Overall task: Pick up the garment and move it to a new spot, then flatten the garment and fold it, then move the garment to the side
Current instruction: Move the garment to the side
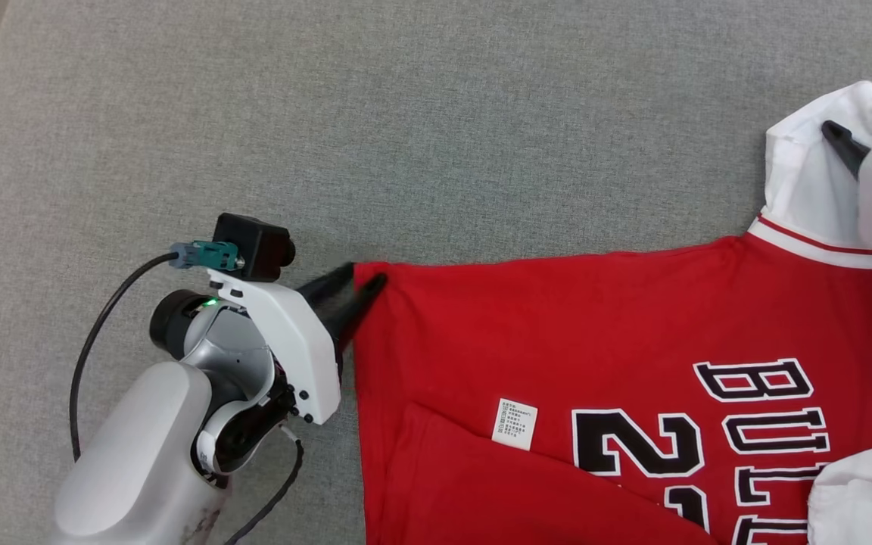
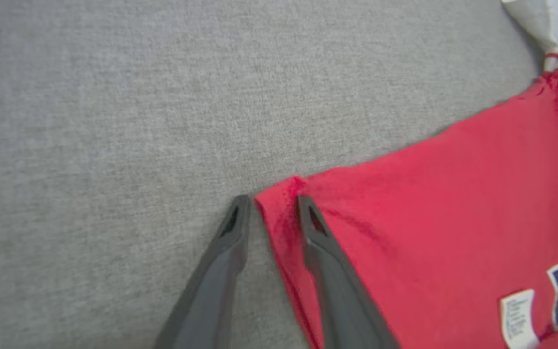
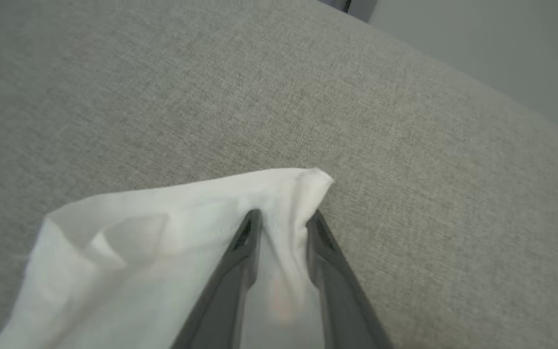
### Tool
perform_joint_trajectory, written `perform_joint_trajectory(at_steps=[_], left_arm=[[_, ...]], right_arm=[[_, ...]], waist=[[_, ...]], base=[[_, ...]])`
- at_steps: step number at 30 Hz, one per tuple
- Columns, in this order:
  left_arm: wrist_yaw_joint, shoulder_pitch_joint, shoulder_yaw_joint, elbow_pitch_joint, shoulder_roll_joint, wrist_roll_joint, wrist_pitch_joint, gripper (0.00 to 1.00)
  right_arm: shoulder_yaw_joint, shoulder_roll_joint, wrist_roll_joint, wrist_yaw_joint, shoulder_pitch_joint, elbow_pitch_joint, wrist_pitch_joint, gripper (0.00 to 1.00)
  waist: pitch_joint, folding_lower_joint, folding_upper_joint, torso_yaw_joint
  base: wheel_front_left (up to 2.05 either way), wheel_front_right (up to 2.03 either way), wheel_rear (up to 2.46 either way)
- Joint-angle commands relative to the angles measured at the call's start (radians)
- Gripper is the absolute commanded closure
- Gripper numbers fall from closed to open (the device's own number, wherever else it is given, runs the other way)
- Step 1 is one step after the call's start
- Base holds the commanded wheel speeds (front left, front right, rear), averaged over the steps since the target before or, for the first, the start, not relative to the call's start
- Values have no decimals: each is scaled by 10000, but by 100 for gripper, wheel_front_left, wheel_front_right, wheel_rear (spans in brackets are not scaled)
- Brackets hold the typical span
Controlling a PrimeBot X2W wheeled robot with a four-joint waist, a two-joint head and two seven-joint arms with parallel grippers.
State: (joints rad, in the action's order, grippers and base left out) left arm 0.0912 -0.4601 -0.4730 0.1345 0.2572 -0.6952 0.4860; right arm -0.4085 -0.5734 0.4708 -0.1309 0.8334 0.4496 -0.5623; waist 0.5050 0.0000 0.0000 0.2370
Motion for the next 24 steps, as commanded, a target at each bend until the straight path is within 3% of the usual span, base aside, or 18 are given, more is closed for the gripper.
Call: perform_joint_trajectory(at_steps=[1, 8, 15, 19, 24], left_arm=[[160, 98, -376, 278, -244, -256, 269, 100], [258, -70, -59, 238, -270, -888, 55, 100], [42, -391, 583, 205, -192, -933, -675, 100], [58, 2, 702, -246, -235, -1026, -1072, 100], [-163, 1612, 931, -1581, -140, -1559, -1334, 100]], right_arm=[[-322, 110, 368, 3, -154, 195, 189, 100], [-83, -26, 594, 3, 534, 435, 1725, 100], [137, 77, 835, 5, 952, 693, 2821, 100], [238, -189, 1310, 3, -37, 47, 3607, 100], [773, -568, 1772, 3, -2435, -1302, 4438, 100]], waist=[[-7, 0, 0, -42], [-183, 0, 0, -216], [-553, 0, 0, -597], [-1040, 0, 0, -833], [-1920, 0, 0, -1316]], base=[[0, 0, 0], [0, 0, 0], [0, 0, 0], [0, 0, 0], [0, 0, 0]])
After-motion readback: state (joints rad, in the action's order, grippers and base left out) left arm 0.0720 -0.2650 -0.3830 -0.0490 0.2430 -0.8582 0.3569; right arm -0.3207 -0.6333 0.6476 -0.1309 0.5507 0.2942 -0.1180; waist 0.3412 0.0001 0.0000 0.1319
